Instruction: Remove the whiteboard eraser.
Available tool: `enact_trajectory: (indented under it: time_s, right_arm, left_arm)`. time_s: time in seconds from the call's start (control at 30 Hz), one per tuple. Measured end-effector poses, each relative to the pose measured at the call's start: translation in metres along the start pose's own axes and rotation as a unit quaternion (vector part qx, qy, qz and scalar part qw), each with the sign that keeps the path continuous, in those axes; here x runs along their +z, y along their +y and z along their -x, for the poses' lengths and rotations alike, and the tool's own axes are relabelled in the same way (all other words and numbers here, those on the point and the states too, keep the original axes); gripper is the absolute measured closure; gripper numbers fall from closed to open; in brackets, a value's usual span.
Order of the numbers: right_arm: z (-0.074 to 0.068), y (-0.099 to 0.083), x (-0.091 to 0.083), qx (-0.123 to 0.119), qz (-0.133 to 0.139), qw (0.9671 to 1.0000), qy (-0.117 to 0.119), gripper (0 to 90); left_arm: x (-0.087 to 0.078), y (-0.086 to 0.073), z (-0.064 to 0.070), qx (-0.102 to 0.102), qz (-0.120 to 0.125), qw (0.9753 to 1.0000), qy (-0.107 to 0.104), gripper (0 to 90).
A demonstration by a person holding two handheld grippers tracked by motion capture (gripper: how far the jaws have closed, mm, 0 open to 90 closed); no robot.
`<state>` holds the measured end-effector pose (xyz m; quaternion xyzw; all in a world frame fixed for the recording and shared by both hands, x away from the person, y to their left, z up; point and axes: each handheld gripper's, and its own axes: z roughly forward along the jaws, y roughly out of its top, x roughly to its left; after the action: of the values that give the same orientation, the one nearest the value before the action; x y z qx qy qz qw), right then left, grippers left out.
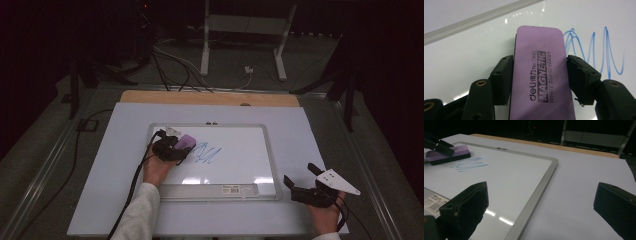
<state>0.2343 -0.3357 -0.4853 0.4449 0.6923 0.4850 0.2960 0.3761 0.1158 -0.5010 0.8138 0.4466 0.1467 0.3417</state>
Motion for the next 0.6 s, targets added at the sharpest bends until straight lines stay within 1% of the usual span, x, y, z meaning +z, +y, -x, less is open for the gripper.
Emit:
enact_trajectory:
  time_s: [0.03,0.13,0.2,0.23,0.27,0.3,0.33,0.4,0.53,0.6]
  right_arm:
    - [0.0,0.0,0.0,0.0,-0.001,1.0,0.0,0.0]
    - [-0.001,0.0,0.001,-0.002,-0.001,1.0,0.002,0.0]
    - [-0.001,0.0,0.001,-0.003,-0.001,1.0,0.002,0.0]
    - [-0.001,0.0,0.001,-0.003,-0.001,1.0,0.002,0.0]
    - [-0.001,0.0,0.001,-0.003,-0.001,1.0,0.002,0.0]
    - [-0.001,0.0,0.0,-0.002,-0.001,1.0,0.001,0.0]
    - [-0.001,0.0,0.0,-0.002,-0.001,1.0,0.001,0.0]
    - [0.0,0.0,0.0,0.0,0.0,1.0,0.0,0.0]
    - [0.0,0.0,0.0,0.0,-0.001,1.0,0.0,0.0]
    - [0.0,0.0,0.0,0.0,-0.001,1.0,0.0,0.0]
  left_arm:
    - [-0.001,0.0,0.003,0.008,-0.002,1.0,-0.002,41.8]
    - [-0.002,-0.002,0.01,0.021,-0.004,0.9997,-0.012,41.8]
    - [-0.002,-0.003,0.013,0.024,-0.002,0.9996,-0.013,41.9]
    - [-0.003,-0.003,0.012,0.024,-0.003,0.9996,-0.014,41.8]
    - [-0.002,-0.003,0.011,0.016,-0.001,0.9997,-0.016,41.8]
    - [-0.002,-0.003,0.01,0.014,0.0,0.9998,-0.014,41.9]
    - [-0.002,-0.003,0.008,0.013,-0.001,0.9999,-0.009,41.9]
    - [-0.003,-0.003,0.004,0.006,-0.002,1.0,0.003,41.9]
    - [-0.005,-0.003,-0.008,-0.016,-0.004,0.9994,0.031,41.9]
    - [-0.005,-0.002,-0.013,-0.029,-0.006,0.9988,0.039,41.9]
